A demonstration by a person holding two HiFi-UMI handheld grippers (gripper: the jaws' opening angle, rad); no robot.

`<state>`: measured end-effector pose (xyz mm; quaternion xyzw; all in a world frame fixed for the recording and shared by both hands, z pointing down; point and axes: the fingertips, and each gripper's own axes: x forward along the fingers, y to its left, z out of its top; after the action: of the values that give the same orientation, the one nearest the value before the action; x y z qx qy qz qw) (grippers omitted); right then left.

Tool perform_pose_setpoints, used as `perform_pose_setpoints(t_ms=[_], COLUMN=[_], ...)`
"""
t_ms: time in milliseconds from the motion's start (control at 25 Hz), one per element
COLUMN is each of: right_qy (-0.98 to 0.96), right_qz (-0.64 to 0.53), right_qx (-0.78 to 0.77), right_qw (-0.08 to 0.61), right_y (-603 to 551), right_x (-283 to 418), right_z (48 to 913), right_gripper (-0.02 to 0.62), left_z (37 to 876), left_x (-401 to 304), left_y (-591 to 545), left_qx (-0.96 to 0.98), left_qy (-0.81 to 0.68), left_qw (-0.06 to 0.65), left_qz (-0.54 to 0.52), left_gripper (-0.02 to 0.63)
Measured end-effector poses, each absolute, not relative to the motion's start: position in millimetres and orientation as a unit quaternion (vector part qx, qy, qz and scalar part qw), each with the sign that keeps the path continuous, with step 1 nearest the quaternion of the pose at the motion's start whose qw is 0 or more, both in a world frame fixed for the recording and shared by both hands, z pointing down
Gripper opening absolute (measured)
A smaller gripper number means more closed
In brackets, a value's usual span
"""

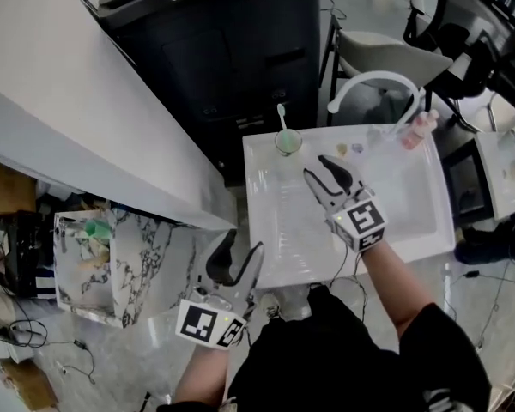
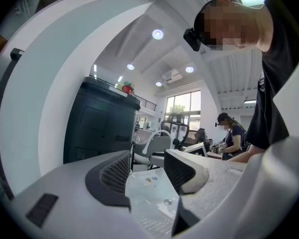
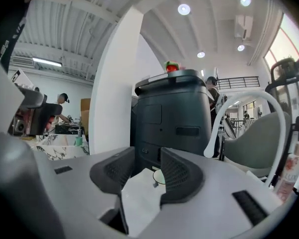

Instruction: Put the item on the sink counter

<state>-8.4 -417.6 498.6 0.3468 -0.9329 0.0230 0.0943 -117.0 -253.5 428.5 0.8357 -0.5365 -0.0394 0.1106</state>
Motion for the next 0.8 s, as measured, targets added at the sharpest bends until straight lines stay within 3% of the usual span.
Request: perform_pose_setpoints(t_ms=[800], right_qy=[-0.913], right_qz=[0.002], right_qx=[0.406], right_qw=[0.026], right_y=[-226], right_x=[0], right_z=[411], right_gripper=[0.173], left_z=[402], left_x=[-112], left_y=[-156], left_qx=[0.891], left_qy=[-0.443], left_qw=[0.085], left_qz=[-0.054], left_gripper=[0.196])
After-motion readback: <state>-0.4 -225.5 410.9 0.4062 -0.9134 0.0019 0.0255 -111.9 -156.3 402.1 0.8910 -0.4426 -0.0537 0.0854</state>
